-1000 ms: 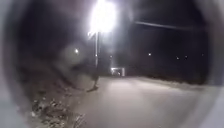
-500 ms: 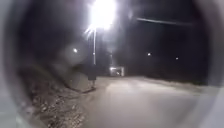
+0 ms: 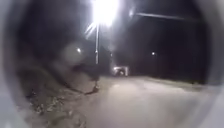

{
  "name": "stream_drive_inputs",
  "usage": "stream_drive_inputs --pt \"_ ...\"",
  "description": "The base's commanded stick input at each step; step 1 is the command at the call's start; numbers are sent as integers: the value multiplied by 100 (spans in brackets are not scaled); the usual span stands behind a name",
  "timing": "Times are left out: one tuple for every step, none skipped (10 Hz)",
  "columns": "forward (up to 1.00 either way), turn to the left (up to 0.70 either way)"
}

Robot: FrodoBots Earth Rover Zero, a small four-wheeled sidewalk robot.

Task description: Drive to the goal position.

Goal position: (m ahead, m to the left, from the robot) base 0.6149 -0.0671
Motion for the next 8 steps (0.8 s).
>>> stream_drive_inputs --pt "85 0" --pt "85 0" --pt "85 0" --pt "85 0" --pt "85 0" --pt "85 0" --pt "85 0" --pt "85 0"
